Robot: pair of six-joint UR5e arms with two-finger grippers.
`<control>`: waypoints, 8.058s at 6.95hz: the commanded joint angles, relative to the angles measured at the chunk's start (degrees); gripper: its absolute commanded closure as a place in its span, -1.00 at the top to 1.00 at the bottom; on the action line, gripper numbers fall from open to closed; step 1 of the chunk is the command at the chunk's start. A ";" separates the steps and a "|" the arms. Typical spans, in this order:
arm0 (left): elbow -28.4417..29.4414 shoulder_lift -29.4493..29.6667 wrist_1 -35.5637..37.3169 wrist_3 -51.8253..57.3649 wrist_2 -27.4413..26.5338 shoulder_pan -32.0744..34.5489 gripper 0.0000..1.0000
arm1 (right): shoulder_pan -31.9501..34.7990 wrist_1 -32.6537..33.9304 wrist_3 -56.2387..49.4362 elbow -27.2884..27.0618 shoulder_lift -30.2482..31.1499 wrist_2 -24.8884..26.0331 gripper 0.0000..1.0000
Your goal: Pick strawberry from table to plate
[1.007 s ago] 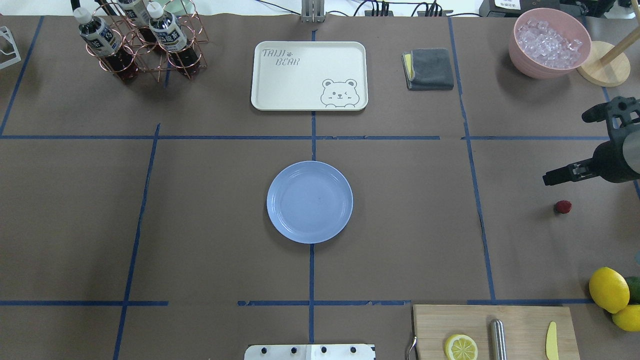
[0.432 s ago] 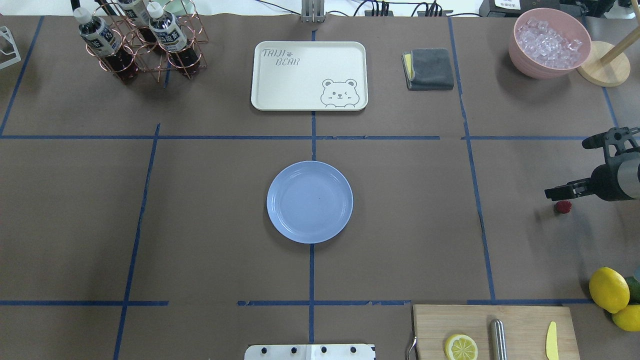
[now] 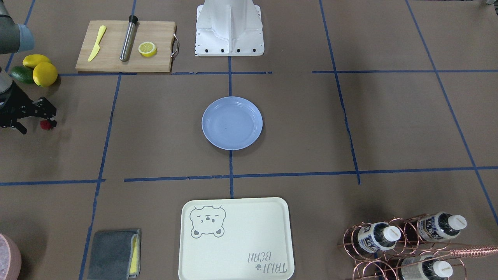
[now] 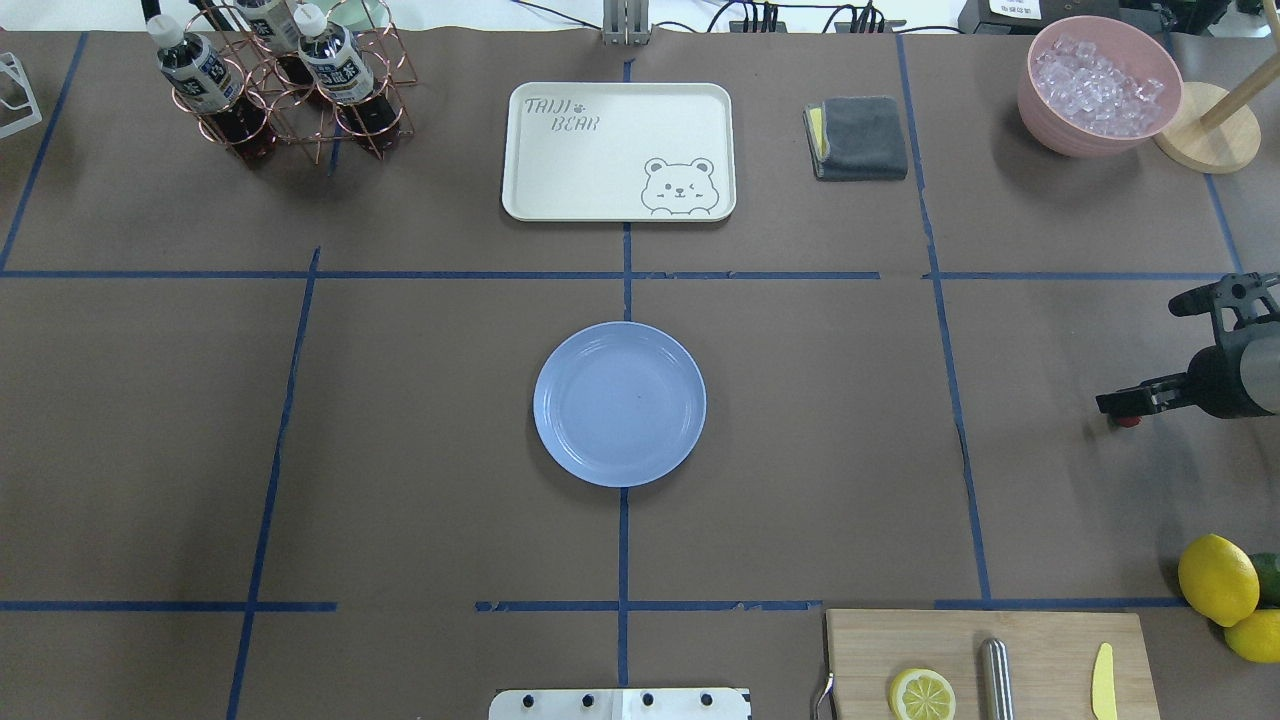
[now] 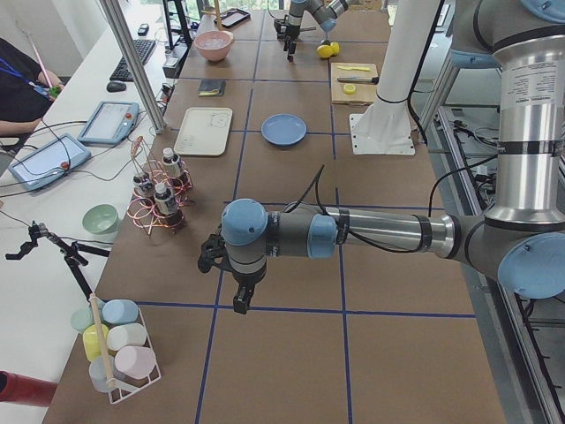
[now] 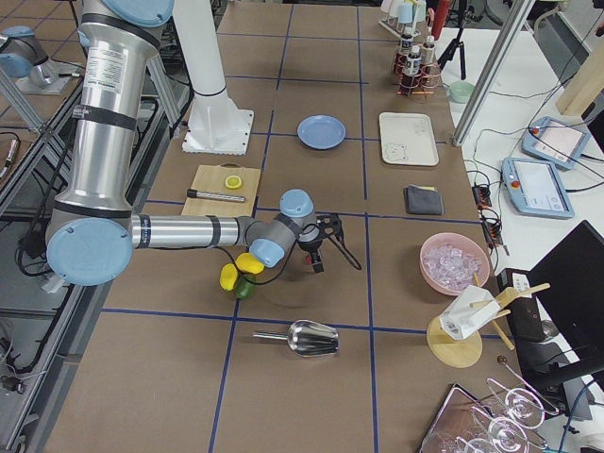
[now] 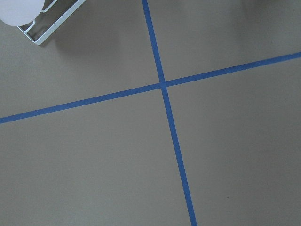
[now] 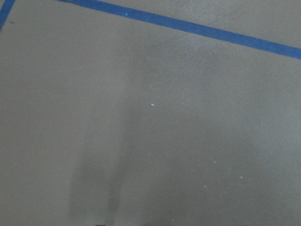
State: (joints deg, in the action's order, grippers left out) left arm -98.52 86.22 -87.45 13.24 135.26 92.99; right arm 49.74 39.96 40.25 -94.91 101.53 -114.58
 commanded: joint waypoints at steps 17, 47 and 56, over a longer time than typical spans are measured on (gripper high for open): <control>-0.88 0.27 0.09 -0.06 0.00 0.00 1.00 | -26.43 52.24 34.44 2.19 -57.96 19.01 -1.00; 1.58 -1.76 0.53 0.12 -0.70 0.00 1.00 | 39.90 51.36 -49.30 -2.64 -4.51 -12.92 1.00; 0.96 -1.93 0.44 0.03 -0.61 0.00 1.00 | 40.70 51.36 -48.95 -3.00 -3.89 -15.94 1.00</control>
State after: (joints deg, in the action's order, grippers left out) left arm -97.55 84.28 -86.98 13.30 134.64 93.03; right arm 90.44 91.32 -8.71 -97.91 97.66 -130.52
